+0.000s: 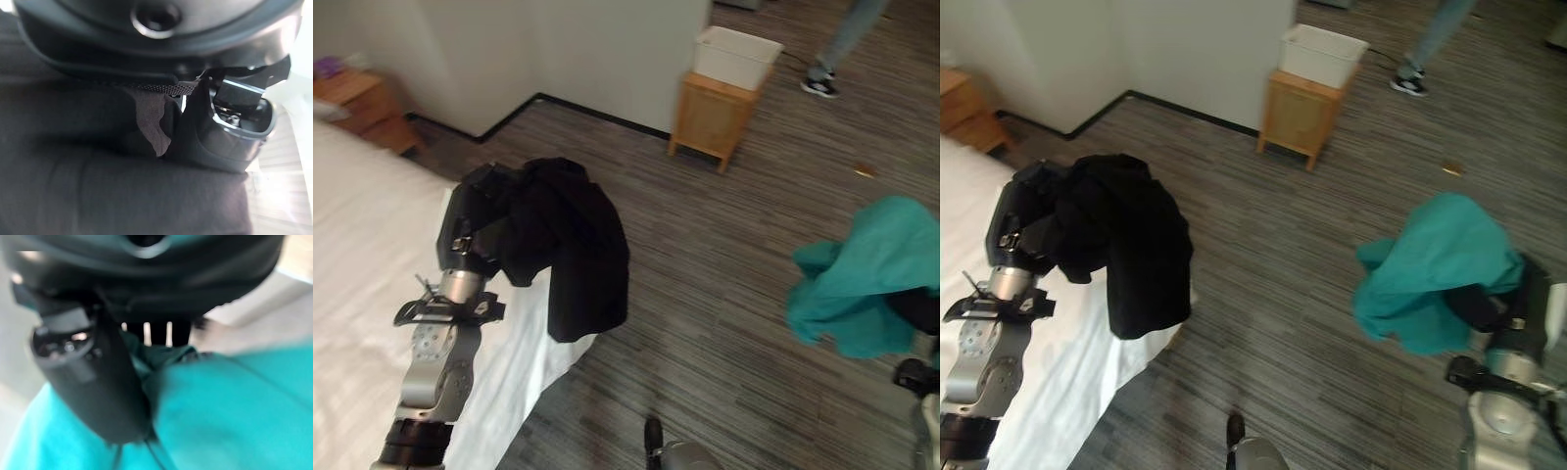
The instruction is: Pick up bed clothes into laundry basket.
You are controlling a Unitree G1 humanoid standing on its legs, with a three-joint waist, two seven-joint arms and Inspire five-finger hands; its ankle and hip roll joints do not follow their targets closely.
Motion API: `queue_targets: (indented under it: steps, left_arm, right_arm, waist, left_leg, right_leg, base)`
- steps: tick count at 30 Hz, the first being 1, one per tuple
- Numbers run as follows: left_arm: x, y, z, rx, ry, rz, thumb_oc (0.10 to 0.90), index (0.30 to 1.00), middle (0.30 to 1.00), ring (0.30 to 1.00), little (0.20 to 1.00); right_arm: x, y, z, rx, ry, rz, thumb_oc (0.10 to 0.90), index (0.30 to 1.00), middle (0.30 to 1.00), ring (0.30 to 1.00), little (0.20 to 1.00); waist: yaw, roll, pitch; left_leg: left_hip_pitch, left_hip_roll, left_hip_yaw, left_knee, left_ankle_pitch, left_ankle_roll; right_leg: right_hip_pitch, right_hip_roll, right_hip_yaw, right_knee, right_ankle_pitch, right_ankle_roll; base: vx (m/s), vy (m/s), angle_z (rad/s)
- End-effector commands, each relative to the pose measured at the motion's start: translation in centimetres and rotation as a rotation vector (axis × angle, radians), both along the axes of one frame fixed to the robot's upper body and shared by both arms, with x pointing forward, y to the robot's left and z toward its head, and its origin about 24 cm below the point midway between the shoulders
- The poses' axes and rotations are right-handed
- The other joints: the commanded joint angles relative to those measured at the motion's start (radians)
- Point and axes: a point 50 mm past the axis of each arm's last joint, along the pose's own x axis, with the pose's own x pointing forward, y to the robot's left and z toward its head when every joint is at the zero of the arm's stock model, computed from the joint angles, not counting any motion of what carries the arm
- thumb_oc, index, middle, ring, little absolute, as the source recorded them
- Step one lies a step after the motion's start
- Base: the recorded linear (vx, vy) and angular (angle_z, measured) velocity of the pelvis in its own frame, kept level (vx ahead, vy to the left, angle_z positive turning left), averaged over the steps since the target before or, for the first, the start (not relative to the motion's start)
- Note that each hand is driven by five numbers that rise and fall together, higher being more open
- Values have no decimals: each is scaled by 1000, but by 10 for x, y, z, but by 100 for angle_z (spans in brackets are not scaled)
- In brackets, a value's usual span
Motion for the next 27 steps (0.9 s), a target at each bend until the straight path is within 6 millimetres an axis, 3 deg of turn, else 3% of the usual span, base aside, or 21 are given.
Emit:
queue_targets:
  steps: [1, 2, 4, 6, 7, 8, 11, 17, 24, 27]
  left_arm:
    - [-20, 9, 56, 18, -315, 78, 400, 300, 300, 300, 300]
    - [-23, 16, 44, -18, -275, 127, 400, 300, 300, 300, 300]
    - [-28, 27, 36, -26, -244, 176, 400, 300, 300, 300, 300]
    - [-30, 29, 35, -15, -238, 183, 400, 300, 300, 300, 300]
    - [-32, 31, 33, -15, -231, 186, 400, 300, 300, 300, 300]
    - [-30, 31, 32, -23, -229, 188, 400, 300, 300, 300, 300]
    - [-26, 30, 31, -39, -233, 197, 400, 300, 300, 300, 300]
    - [-35, 38, 25, -7, -211, 260, 400, 300, 300, 300, 300]
    - [-40, 47, 20, -17, -196, 322, 400, 300, 300, 300, 300]
    - [-39, 48, 19, -23, -194, 330, 400, 300, 300, 300, 300]
  right_arm:
    - [10, 2, 80, -125, -346, 187, 400, 300, 300, 300, 300]
    - [13, 5, 76, -90, -347, 217, 400, 300, 300, 300, 300]
    - [8, 2, 76, -101, -329, 205, 400, 300, 300, 300, 300]
    - [10, 2, 83, -141, -333, 209, 400, 300, 300, 300, 300]
    - [10, 2, 85, -149, -340, 208, 400, 300, 300, 300, 300]
    - [7, 1, 82, -147, -326, 198, 400, 300, 300, 300, 300]
    - [-3, 0, 72, -155, -288, 147, 400, 300, 300, 300, 300]
    - [1, 5, 67, -138, -282, 146, 400, 300, 300, 300, 300]
    - [21, 23, 80, -172, -316, 250, 400, 300, 300, 300, 300]
    - [23, 26, 81, -178, -318, 262, 400, 300, 300, 300, 300]
  waist:
    - [21, -40, -44]
    - [42, -42, -38]
    - [28, -32, -53]
    - [42, -20, -56]
    - [35, -8, -57]
    - [30, 5, -52]
    - [0, 40, -67]
    - [17, 54, -65]
    - [62, 56, -49]
    - [64, 55, -44]
  left_leg:
    - [-171, -144, -370, -241, 192, 54]
    - [-176, -207, -472, -286, 136, 79]
    - [-146, -192, -474, -413, 120, 85]
    - [-137, -251, -510, -522, 83, 98]
    - [-117, -256, -514, -552, 69, 103]
    - [-105, -256, -511, -579, 97, 100]
    - [-35, -282, -508, -715, 99, 117]
    - [-24, -306, -512, -729, 83, 133]
    - [-36, -324, -521, -729, 70, 148]
    - [-38, -325, -518, -729, 69, 148]
  right_leg:
    - [88, -83, 118, -43, -20, 154]
    - [99, -76, 178, -46, -11, 162]
    - [115, -70, 222, -69, -5, 170]
    - [124, -68, 252, -74, -12, 173]
    - [120, -61, 258, -69, -19, 175]
    - [121, -54, 258, -69, -21, 174]
    - [116, -60, 251, -67, -38, 179]
    - [113, -78, 254, -55, -45, 194]
    - [103, -99, 256, -72, -36, 209]
    - [99, -100, 258, -75, -32, 210]
  base:
    - [-5, -3, -258]
    - [53, 16, -213]
    - [89, 63, -149]
    - [91, 97, -43]
    - [55, 80, -31]
    - [-12, 87, -54]
    - [28, 144, -14]
    - [27, 82, 23]
    - [24, 38, 9]
    - [43, 25, 3]
